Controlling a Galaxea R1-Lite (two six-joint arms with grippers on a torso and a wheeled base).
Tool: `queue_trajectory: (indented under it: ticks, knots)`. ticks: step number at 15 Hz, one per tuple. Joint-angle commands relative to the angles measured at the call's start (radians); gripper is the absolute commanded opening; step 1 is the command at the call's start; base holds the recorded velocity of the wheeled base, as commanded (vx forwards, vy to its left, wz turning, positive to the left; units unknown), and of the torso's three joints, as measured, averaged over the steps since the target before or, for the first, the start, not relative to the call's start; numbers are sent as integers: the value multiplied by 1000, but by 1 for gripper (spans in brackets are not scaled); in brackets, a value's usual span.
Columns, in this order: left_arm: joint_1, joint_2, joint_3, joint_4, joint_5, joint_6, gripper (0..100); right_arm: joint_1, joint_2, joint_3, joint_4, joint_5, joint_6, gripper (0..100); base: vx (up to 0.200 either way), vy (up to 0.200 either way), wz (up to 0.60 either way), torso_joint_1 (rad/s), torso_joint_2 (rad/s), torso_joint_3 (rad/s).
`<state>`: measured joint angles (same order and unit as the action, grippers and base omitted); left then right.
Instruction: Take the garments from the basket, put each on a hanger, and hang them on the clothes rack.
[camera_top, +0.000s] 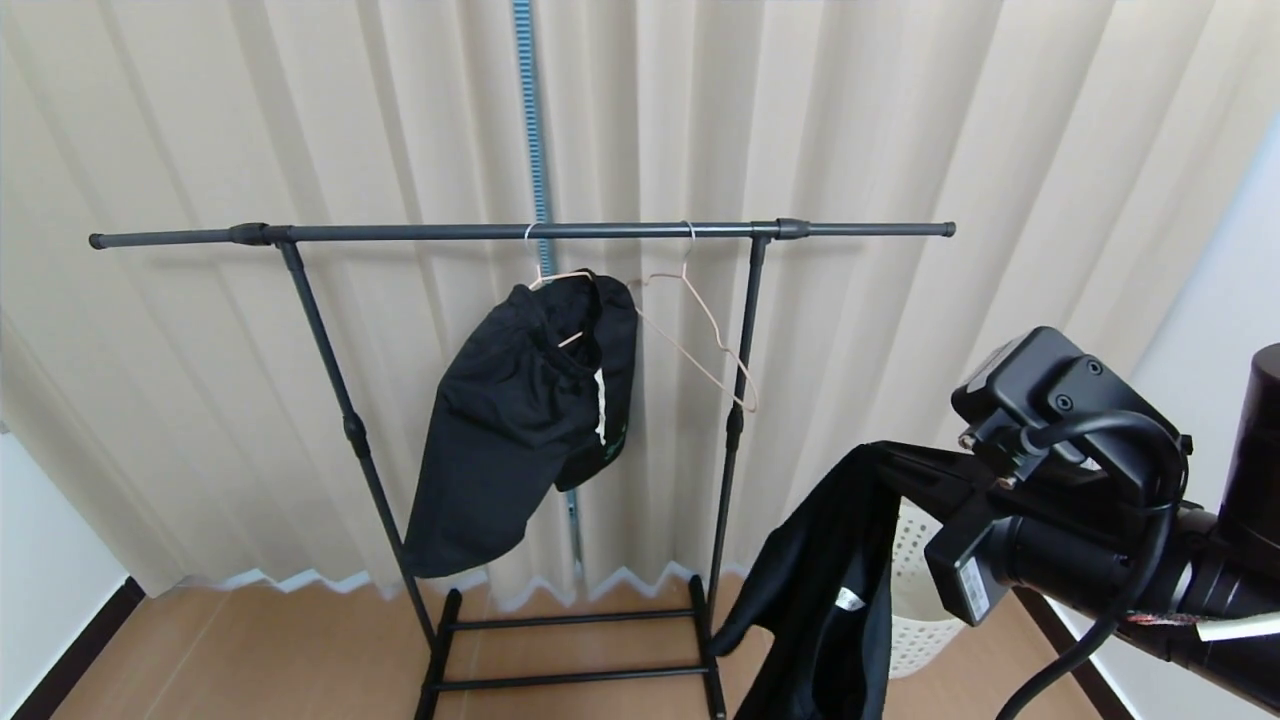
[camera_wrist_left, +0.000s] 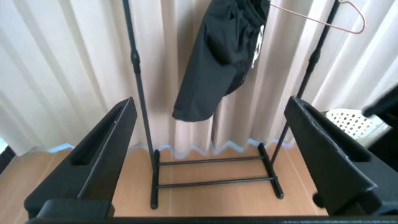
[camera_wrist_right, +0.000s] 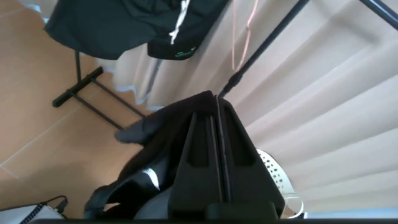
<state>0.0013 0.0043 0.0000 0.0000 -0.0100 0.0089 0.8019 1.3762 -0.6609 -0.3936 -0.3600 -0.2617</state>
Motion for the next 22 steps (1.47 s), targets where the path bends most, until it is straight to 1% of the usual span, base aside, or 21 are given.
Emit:
queue_trajectory:
  ticks: [1, 3, 4, 5, 6, 7, 8, 9, 10, 11, 12, 13, 14, 15, 16, 17, 18, 19, 20, 21, 22]
  knots:
    - [2, 0, 0, -2, 1, 2, 100, -4, 3, 0, -1, 0, -1, 0, 0, 0, 0, 0, 0, 0]
    - [-1, 2, 0, 5, -8, 13, 100, -4, 11, -2, -1, 0, -2, 0, 0, 0, 0, 0, 0, 0]
    - [-4, 8, 0, 6, -16, 37, 100, -4, 30, -16, -2, -4, -4, 0, 0, 0, 0, 0, 0, 0]
    - [-12, 46, -2, 9, -31, 51, 100, -4, 61, -39, -1, -8, -4, 0, 0, 0, 0, 0, 0, 0]
    - [-10, 91, -5, 18, -28, 52, 100, -4, 78, -54, -1, -10, -2, 0, 0, 0, 0, 0, 0, 0]
    - [0, 247, -54, 51, -39, 54, 100, -4, 115, -106, 1, -13, -1, 0, 0, 0, 0, 0, 0, 0]
    - [-3, 345, -97, 52, -47, 40, 100, -6, 136, -134, 2, -14, 9, 0, 0, 0, 0, 0, 0, 0]
    - [-7, 596, -241, 41, -87, -56, 100, -35, 213, -229, 10, -16, 32, 0, 0, 0, 0, 0, 0, 0]
    - [-7, 609, -249, 41, -88, -64, 100, -36, 219, -235, 10, -16, 33, 0, 0, 0, 0, 0, 0, 0]
    - [-119, 867, -430, 46, -93, -224, 100, -67, 331, -373, 13, -22, 56, 0, 0, 0, 0, 0, 0, 0]
    - [-271, 990, -531, 61, -77, -369, 100, -73, 385, -433, 13, -31, 94, 0, 0, 0, 0, 0, 0, 0]
    - [-380, 1065, -592, 72, -61, -469, 100, -73, 409, -447, 12, -31, 147, 0, 0, 0, 0, 0, 0, 0]
    - [-500, 1172, -666, 75, -36, -560, 100, -73, 443, -448, 2, -34, 214, 0, 0, 0, 0, 0, 0, 0]
    - [-554, 1258, -723, 75, -22, -577, 100, -75, 468, -462, -1, -36, 242, 0, 0, 0, 0, 0, 0, 0]
    - [-604, 1330, -770, 71, -24, -577, 100, -84, 480, -488, -1, -34, 254, 0, 0, 0, 0, 0, 0, 0]
    - [-629, 1373, -805, 71, -25, -578, 100, -87, 483, -500, -1, -34, 269, 0, 0, 0, 0, 0, 0, 0]
    - [-644, 1470, -865, 67, -21, -577, 100, -87, 492, -517, -1, -36, 308, 0, 0, 0, 0, 0, 0, 0]
    - [-644, 1501, -882, 67, -21, -575, 100, -87, 495, -519, -1, -37, 318, 0, 0, 0, 0, 0, 0, 0]
    - [-644, 1574, -923, 55, -22, -580, 100, -87, 495, -520, -1, -39, 326, 0, 0, 0, 0, 0, 0, 0]
    - [-649, 1616, -930, 25, -22, -592, 100, -87, 492, -520, -1, -39, 328, 0, 0, 0, 0, 0, 0, 0]
    - [-656, 1651, -928, -26, -22, -619, 100, -87, 492, -520, -1, -39, 329, 0, 0, 0, 0, 0, 0, 0]
